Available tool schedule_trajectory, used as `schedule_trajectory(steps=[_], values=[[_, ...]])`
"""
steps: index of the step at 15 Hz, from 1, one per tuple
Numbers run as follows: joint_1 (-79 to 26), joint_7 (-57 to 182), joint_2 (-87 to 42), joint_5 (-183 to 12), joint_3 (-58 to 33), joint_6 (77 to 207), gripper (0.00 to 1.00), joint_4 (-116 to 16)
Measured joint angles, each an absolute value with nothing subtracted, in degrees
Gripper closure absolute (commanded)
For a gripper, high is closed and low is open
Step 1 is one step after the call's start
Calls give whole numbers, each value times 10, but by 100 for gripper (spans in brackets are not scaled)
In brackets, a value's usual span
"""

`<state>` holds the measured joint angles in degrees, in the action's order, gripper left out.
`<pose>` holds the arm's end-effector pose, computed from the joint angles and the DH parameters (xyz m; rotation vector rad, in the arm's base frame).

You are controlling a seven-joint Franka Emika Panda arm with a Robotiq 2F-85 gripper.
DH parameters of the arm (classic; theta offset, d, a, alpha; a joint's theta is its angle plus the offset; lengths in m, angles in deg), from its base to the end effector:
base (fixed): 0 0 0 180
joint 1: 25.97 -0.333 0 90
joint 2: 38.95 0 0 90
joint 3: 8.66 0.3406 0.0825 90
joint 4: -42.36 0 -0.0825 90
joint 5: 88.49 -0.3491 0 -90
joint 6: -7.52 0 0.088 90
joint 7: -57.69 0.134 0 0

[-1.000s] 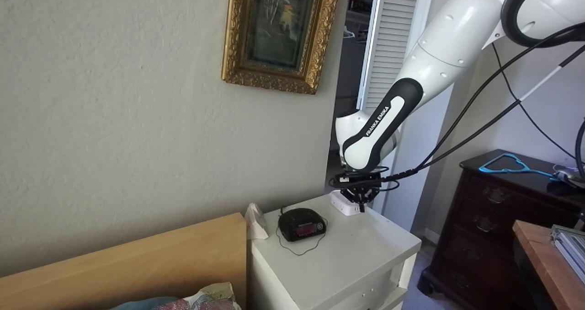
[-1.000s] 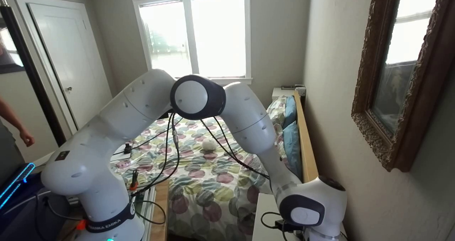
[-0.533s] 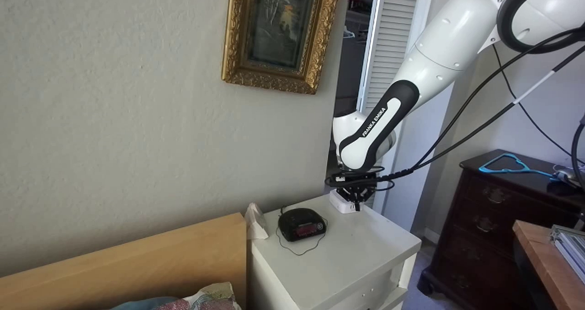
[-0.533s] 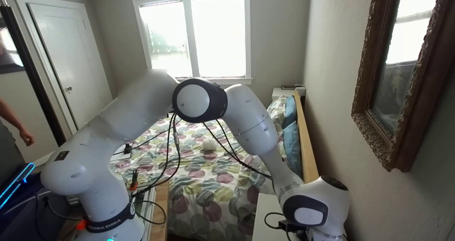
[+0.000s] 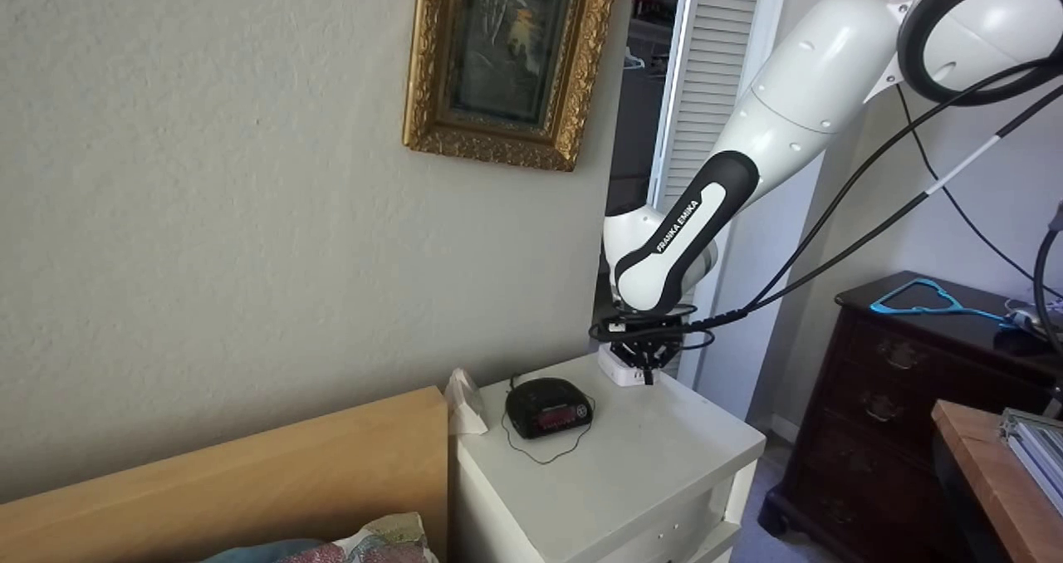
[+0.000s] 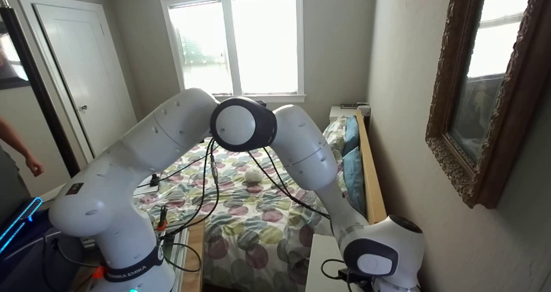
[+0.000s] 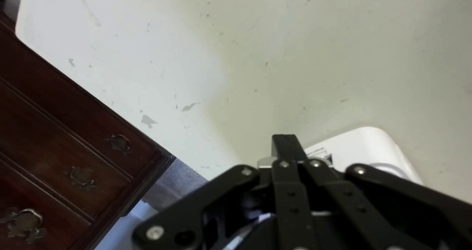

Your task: Move the black object close to the wall and white device to the right

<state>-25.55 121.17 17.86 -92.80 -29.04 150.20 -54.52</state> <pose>0.5979 -0.2113 0.0567 2.1741 -1.8375 -0.0368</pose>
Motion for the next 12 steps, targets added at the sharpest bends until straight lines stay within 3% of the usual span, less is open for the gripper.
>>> schedule_trajectory(steps=[12], values=[[-249, 1232, 179, -929, -292, 1503, 100, -540]])
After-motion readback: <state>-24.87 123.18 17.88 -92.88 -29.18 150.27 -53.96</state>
